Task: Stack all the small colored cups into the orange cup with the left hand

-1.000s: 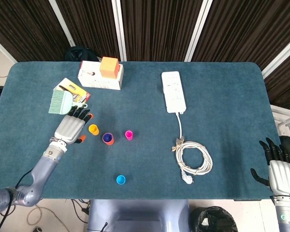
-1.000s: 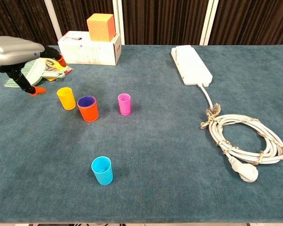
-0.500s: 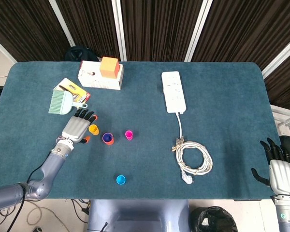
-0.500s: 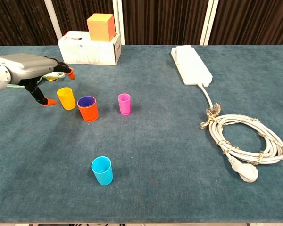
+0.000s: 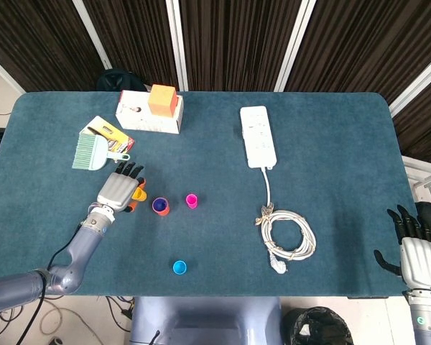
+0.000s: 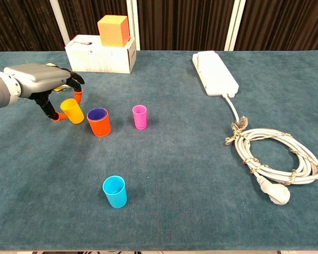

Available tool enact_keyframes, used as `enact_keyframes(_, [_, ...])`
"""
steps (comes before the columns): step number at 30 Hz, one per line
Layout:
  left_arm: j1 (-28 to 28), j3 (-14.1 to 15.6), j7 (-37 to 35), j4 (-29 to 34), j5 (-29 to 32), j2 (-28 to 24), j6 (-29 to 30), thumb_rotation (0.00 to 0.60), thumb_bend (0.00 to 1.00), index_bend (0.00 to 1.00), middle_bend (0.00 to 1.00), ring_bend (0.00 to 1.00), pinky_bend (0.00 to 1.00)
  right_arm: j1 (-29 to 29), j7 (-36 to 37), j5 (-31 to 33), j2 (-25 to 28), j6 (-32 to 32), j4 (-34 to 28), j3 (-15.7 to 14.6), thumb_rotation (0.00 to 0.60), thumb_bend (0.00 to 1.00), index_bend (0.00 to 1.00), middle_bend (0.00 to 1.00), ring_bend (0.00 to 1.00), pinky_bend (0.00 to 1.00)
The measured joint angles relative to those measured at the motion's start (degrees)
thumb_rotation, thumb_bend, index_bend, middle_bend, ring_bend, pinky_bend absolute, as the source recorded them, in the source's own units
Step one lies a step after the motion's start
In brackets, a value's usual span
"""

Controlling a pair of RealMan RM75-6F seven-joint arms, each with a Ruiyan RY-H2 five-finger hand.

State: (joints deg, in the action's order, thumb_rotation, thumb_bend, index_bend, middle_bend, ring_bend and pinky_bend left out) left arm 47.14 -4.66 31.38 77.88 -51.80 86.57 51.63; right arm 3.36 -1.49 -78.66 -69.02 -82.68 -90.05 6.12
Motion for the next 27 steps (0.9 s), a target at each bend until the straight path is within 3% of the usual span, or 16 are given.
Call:
enact_keyframes(5, [-0.1, -0.23, 0.85, 0.1, 0.46, -0.07, 0.68, 0.6, 0.28, 0.4, 0.1, 0.0, 0.0, 0.07, -0.12, 0.06, -0.13, 0.2, 0.11, -0.07, 0.6, 0.34, 0.12, 0.05, 0.12, 0.06])
enact_keyframes(14, [-0.19, -0.41, 1.43, 0.58, 0.5, -0.23, 1.07, 0.6, 0.39, 0.47, 0.11, 0.0, 0.0, 0.1, -0.13, 0.12, -0.23, 0.26, 0.26, -0.06, 0.6, 0.34, 0.12, 0.05, 0.12, 0.06])
enact_keyframes(27, [-0.39, -1.49, 1.17, 4.12, -0.48, -1.92, 2.68, 0.6, 0.4, 0.46, 0.12, 0.0, 0.0, 0.02, 0.56, 0.08, -0.05, 0.2, 0.16, -0.04, 0.6, 0.34, 0.12, 0.05, 0.12, 0.06])
